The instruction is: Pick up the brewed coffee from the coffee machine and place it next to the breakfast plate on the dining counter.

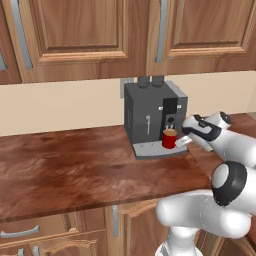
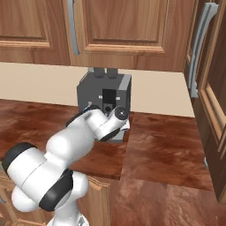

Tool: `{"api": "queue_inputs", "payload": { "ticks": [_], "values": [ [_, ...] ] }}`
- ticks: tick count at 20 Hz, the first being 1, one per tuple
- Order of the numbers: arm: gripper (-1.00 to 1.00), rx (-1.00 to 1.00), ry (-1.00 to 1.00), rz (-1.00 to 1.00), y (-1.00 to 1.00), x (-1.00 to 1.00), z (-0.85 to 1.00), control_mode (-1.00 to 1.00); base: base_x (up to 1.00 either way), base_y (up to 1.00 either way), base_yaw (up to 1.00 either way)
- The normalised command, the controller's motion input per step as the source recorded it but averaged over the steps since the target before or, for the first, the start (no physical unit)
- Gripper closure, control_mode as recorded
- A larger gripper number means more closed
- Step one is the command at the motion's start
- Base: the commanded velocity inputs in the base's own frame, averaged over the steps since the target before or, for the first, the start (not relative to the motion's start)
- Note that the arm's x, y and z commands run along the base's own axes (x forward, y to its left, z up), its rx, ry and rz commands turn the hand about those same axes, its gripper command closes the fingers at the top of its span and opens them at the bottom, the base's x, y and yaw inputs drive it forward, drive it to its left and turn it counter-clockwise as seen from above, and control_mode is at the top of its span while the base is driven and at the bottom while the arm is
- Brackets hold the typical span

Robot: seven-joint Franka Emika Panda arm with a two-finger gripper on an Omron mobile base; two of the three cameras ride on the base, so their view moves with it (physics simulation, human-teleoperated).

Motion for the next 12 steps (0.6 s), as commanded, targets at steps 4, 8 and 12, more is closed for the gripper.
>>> {"api": "queue_inputs", "payload": {
  "ticks": [4,8,12],
  "values": [
    [-1.00,0.00,0.00,0.05,-0.02,0.26,-0.17,-1.00,0.00,0.00,0.00],
    [-1.00,0.00,0.00,0.04,0.00,0.29,-0.25,-1.00,0.00,0.00,0.00],
    [-1.00,0.00,0.00,0.03,0.00,0.30,-0.22,-1.00,0.00,0.00,0.00]
  ]
}}
